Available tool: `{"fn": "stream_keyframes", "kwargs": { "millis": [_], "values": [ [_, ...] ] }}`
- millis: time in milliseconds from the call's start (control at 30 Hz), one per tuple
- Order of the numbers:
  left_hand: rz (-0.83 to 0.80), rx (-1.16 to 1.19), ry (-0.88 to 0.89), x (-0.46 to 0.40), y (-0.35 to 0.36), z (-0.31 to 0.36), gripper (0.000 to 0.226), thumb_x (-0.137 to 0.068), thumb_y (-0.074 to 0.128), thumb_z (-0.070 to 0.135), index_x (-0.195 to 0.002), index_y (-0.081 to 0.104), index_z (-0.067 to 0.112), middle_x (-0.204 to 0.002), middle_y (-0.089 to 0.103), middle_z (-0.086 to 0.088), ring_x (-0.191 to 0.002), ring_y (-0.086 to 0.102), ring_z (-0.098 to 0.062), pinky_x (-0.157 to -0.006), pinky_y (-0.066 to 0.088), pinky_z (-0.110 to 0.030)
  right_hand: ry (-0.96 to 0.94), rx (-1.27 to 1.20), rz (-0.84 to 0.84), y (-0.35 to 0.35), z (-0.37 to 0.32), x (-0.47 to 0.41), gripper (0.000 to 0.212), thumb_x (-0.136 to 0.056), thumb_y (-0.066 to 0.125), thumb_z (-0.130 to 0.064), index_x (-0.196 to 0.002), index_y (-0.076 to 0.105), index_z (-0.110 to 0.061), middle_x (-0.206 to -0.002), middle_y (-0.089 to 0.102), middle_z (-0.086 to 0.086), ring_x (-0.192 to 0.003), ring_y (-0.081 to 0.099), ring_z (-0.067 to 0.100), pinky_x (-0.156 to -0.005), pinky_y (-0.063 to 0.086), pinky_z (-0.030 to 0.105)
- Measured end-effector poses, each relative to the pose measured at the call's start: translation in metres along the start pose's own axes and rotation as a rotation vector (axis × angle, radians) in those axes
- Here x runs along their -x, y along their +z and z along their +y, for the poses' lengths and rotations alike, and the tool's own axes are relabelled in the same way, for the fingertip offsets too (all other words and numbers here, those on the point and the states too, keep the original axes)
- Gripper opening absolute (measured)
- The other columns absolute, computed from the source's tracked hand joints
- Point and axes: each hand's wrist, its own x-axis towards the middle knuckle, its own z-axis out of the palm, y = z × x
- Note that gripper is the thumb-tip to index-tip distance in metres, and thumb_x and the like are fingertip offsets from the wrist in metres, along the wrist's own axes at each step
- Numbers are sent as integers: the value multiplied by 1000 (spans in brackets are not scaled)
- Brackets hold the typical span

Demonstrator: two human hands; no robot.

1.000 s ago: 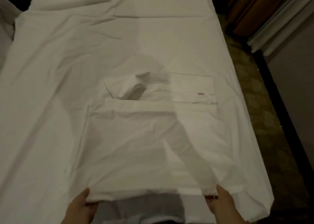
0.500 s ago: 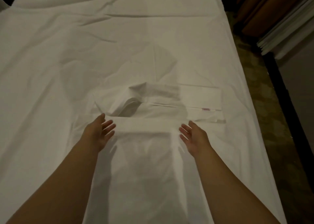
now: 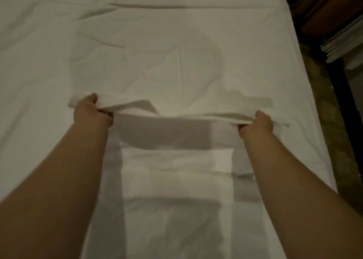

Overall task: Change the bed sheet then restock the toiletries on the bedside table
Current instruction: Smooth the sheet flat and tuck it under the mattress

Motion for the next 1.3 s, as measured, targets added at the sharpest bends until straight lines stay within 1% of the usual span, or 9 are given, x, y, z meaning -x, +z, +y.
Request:
{"fn": "stream_keyframes", "kwargs": {
  "millis": [167, 300, 433, 500, 667, 733, 833, 967, 1300],
  "values": [
    [-36, 79, 155, -59, 0, 51, 29, -100, 38, 33, -124, 47, 20, -113, 52, 0, -96, 61, -13, -97, 40, -30, -188, 290, -219, 31, -28, -17, 41, -95, 46, -32, -134, 46, -20, -119, 54, -5, -109, 51, 16, -92, 40, 29],
    [125, -975, 737, -41, -2, -20, 62, -99, 40, 35, -150, 17, 9, -156, 21, -10, -143, 22, -24, -114, 17, -34, -938, 1042, -360, 15, 38, -1, 51, -91, 51, -21, -139, 41, -7, -144, 42, 14, -133, 39, 27, -110, 25, 28],
    [-564, -1679, 1413, -21, -45, -131, 63, -97, 16, 51, -149, 19, 15, -152, 30, -4, -144, 12, -21, -108, 20, -55, -1652, 1773, -1006, -58, 124, 24, 56, -83, 40, -36, -132, 50, -14, -138, 51, 12, -124, 51, 33, -101, 29, 43],
    [-598, -1939, 1331, -32, -74, -140, 62, -96, 14, 53, -151, 11, 24, -149, 37, -2, -140, 26, -23, -102, 27, -60, -1659, 1982, -1065, -90, 119, 6, 57, -83, 37, -43, -136, 43, -23, -141, 50, 4, -126, 50, 25, -103, 36, 45],
    [145, -1973, 610, -57, -136, -76, 66, -97, 17, 53, -152, -2, 22, -159, -7, -3, -146, -6, -28, -110, 0, -62, -1160, 2153, -115, -121, 28, -43, 57, -96, 32, -36, -148, 27, -13, -155, 22, 11, -141, 26, 31, -107, 26, 60],
    [173, -1874, 794, -53, -143, -77, 66, -98, 23, 47, -151, 14, 8, -158, 6, -15, -145, 5, -35, -108, -2, -64, -1066, 2063, -15, -127, 22, -32, 59, -96, 32, -35, -147, 28, -7, -156, 20, 14, -142, 21, 34, -109, 20, 61],
    [-129, -1822, 1325, -18, -122, -134, 64, -96, 20, 48, -139, 37, 5, -155, 21, -16, -137, 25, -32, -108, 4, -59, -1457, 1957, -309, -140, 77, 14, 59, -82, 35, -34, -134, 44, -7, -141, 46, 17, -130, 39, 34, -100, 33, 56],
    [-488, -1873, 1363, 44, -130, -207, 64, -82, 38, 52, -138, 40, 20, -150, 38, -2, -139, 24, -23, -100, 22, -53, -1677, 1951, -863, -201, 140, 61, 51, -93, 31, -41, -140, 36, -23, -150, 30, 2, -140, 22, 22, -110, 12, 43],
    [-136, -1983, 823, 60, -263, -193, 74, -89, 19, 58, -141, 37, 9, -152, 29, -12, -137, 29, -30, -92, 31, -69, -1364, 1966, -464, -283, 132, 90, 54, -96, 19, -47, -137, 34, -14, -152, 24, 9, -136, 28, 32, -102, 21, 49]
  ]
}}
